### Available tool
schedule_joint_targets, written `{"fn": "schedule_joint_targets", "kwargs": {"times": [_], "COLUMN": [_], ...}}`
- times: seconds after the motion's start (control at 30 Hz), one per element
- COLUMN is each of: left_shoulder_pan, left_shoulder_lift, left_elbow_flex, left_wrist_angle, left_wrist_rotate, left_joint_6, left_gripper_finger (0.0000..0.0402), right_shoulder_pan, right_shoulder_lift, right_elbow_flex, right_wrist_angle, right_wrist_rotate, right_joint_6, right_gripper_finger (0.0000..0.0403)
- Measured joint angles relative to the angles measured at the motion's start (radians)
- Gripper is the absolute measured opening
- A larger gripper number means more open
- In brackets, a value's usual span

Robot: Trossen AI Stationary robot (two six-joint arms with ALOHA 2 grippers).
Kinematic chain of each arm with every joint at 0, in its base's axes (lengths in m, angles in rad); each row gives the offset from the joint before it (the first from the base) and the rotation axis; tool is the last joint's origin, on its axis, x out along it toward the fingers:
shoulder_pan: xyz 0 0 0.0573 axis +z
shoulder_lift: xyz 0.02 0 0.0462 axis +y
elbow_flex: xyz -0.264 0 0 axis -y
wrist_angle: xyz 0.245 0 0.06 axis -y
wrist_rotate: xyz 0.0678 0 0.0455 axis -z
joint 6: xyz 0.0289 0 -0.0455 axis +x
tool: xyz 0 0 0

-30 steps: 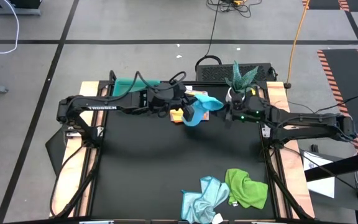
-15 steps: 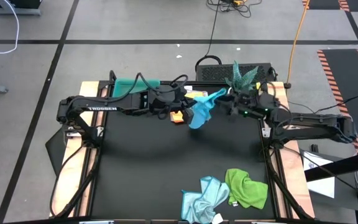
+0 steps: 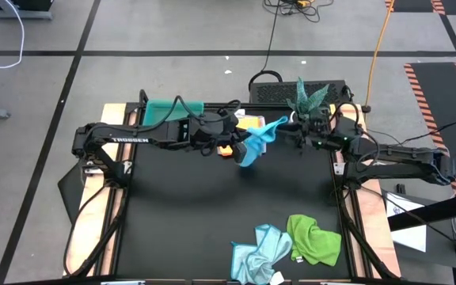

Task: Fold microfiber towels
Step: Fold the blue microfiber towel

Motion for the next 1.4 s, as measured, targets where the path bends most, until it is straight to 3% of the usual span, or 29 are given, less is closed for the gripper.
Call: {"fn": "schedule_joint_targets", "kwargs": {"times": [0.1, 0.37, 0.63, 0.73, 0.9, 1.0, 1.2, 1.4], "left_shoulder_pan": [0.003, 0.003, 0.003, 0.003, 0.003, 0.003, 0.003, 0.003], "left_shoulder_lift": [0.0, 0.001, 0.001, 0.001, 0.001, -0.01, -0.025, -0.037], "left_elbow_flex": [0.0, 0.0, 0.0, 0.0, 0.0, 0.0, 0.0, 0.0], "left_wrist_angle": [0.0, 0.001, 0.001, 0.001, -0.02, -0.146, -0.444, -0.511], "left_wrist_rotate": [-0.002, -0.004, -0.008, -0.008, -0.008, -0.005, -0.029, -0.056], "left_joint_6": [0.0, 0.002, 0.0, 0.002, 0.045, 0.071, 0.016, -0.007], "left_gripper_finger": [0.002, 0.0006, 0.0022, 0.0012, 0.0006, 0.0021, 0.0039, 0.0041], "right_shoulder_pan": [0.001, 0.0, -0.011, -0.017, -0.011, -0.002, 0.007, 0.007], "right_shoulder_lift": [0.0, 0.03, 0.124, 0.15, 0.155, 0.119, -0.021, -0.141], "right_elbow_flex": [0.0, 0.0, 0.0, 0.0, 0.001, 0.0, 0.001, 0.001], "right_wrist_angle": [-0.019, -0.147, -0.019, -0.012, -0.013, -0.03, -0.23, -0.517], "right_wrist_rotate": [-0.035, -0.005, -0.002, -0.003, -0.062, -0.089, -0.127, -0.14], "right_joint_6": [0.032, 0.063, 0.072, 0.09, 0.081, 0.092, 0.119, 0.169], "right_gripper_finger": [0.015, 0.015, 0.0147, 0.0119, 0.0017, 0.0007, 0.0001, 0.0001]}}
